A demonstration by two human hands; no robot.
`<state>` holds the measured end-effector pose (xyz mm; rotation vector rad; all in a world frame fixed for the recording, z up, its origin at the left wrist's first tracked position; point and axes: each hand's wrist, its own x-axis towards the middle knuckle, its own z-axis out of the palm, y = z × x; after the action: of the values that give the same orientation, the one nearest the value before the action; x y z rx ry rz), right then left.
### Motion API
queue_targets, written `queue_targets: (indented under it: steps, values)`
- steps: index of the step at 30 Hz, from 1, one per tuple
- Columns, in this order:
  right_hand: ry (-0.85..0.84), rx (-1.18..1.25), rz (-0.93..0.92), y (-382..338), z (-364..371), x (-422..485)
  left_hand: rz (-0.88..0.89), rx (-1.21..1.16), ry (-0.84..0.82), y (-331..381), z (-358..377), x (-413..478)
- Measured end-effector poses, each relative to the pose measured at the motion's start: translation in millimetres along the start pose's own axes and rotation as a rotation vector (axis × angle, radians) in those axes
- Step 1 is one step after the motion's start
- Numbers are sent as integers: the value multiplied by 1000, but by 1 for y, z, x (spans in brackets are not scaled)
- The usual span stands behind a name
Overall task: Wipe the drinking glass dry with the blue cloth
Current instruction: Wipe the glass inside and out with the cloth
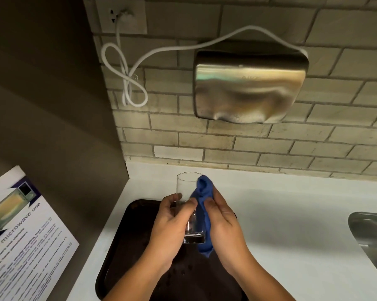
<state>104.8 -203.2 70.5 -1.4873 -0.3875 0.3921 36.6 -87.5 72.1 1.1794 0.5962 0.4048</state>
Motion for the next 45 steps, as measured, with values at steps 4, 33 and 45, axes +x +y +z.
queue_targets:
  steps: [4, 33, 45]
  values:
    - [-17, -55, -69, 2, 0, -3, -8, 6, -11, 4, 1, -1]
    - [-89, -318, -222, 35, -18, -32, -287, 32, -112, -6, 12, 9]
    - [-12, -173, -72, 37, -33, -26, -252, 37, -90, -11, 25, 7]
